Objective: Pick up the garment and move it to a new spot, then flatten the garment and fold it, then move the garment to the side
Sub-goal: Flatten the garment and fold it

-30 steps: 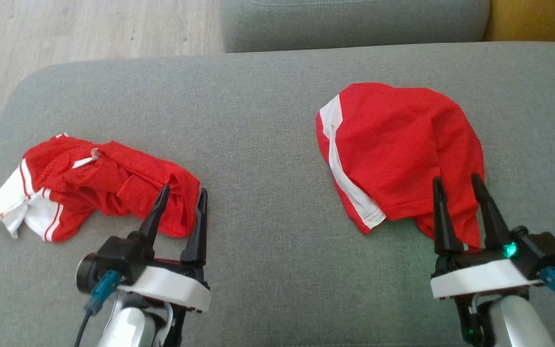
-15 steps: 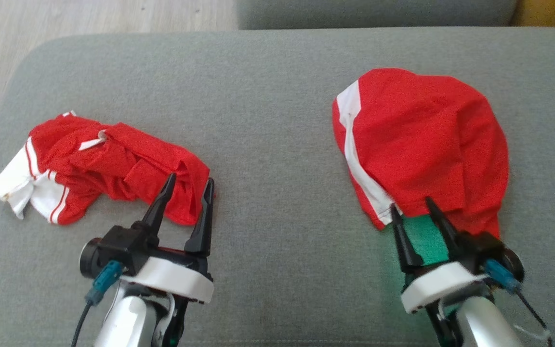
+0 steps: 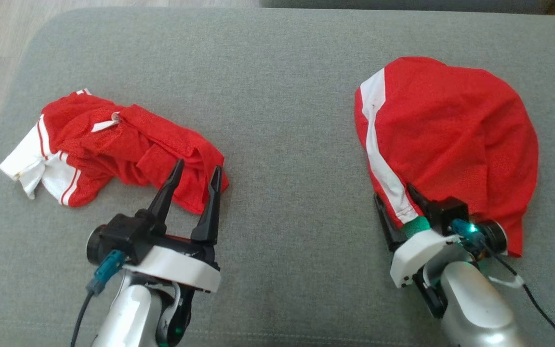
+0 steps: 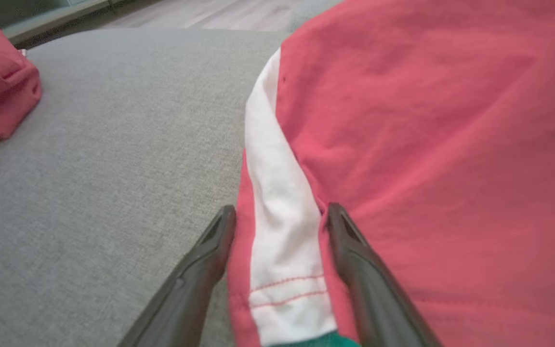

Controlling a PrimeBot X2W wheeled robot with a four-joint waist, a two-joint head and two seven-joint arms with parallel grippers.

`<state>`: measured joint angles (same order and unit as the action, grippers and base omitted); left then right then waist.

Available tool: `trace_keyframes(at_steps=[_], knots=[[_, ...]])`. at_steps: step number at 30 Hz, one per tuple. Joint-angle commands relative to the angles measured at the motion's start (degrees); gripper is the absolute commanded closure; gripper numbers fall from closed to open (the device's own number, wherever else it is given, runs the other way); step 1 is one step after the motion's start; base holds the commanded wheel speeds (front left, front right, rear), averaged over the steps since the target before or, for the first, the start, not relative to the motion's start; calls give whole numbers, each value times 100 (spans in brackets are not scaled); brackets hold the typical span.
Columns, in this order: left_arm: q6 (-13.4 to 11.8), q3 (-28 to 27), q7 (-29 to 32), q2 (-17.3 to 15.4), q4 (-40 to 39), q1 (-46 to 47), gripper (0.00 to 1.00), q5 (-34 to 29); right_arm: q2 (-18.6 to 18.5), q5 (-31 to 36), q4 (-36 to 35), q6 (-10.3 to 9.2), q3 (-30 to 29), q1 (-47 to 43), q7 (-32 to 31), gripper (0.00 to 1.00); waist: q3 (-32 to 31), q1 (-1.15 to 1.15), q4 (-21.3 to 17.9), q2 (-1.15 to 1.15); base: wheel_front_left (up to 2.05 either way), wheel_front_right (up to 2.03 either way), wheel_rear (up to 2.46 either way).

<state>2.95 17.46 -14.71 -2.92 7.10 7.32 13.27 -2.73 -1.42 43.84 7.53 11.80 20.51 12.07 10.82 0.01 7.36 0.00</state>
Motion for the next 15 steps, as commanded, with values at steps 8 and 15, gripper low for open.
trace_keyframes(at_steps=[8,15], knots=[[-42,-336,-29,3,-180,149,0,3,-15,-132,208,-4,425,272,193,100,-155,-1,-277,0,0,0,0],[-41,-379,-29,3,-192,34,0,52,-60,269,-11,-4,-54,-302,257,100,-457,-1,-700,0,0,0,0]])
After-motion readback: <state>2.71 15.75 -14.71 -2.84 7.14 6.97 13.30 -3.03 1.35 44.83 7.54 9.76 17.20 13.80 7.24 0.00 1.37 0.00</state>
